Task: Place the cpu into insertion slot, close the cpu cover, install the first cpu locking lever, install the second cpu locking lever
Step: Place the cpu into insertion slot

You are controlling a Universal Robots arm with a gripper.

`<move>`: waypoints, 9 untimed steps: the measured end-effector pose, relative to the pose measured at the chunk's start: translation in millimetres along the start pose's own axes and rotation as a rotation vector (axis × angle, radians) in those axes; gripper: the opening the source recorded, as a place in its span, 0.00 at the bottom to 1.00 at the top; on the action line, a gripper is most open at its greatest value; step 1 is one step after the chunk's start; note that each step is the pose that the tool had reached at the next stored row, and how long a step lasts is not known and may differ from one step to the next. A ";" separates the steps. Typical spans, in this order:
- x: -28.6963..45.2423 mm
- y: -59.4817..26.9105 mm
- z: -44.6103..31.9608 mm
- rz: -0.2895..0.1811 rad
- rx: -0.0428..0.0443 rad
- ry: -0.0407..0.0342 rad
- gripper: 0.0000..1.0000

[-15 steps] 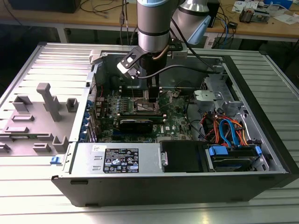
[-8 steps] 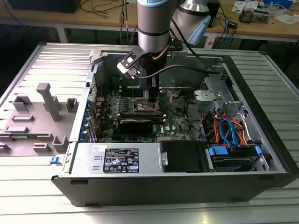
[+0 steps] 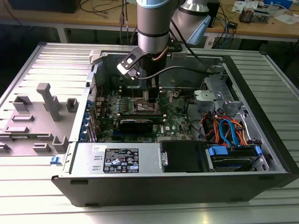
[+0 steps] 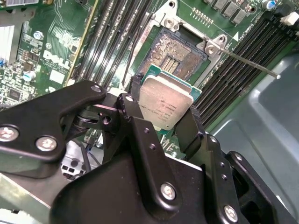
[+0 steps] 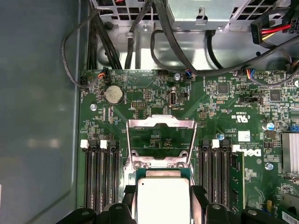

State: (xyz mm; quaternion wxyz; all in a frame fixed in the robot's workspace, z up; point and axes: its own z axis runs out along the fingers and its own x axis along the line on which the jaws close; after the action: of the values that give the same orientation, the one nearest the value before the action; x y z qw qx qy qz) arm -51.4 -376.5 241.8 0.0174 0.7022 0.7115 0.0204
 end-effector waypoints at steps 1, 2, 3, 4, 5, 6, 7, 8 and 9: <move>0.0 -1.7 2.2 -0.005 0.0000 0.0022 0.54; 0.0 -4.0 4.7 -0.007 -0.0009 0.0031 0.54; 0.0 -4.4 5.7 -0.007 -0.0011 0.0051 0.54; 0.0 -4.6 6.4 -0.007 -0.0014 0.0063 0.54; 0.1 -6.2 8.1 -0.006 -0.0018 0.0082 0.54; 0.0 -9.0 9.7 -0.006 -0.0021 0.0089 0.54; 0.1 -10.0 10.6 -0.006 -0.0022 0.0097 0.54; 0.1 -10.7 11.5 -0.006 -0.0023 0.0099 0.54; 0.1 -12.0 12.9 -0.004 -0.0022 0.0098 0.54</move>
State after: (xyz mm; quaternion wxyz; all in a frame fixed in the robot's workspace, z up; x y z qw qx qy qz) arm -62.7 -376.5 228.3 0.0147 0.7008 0.7128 0.0246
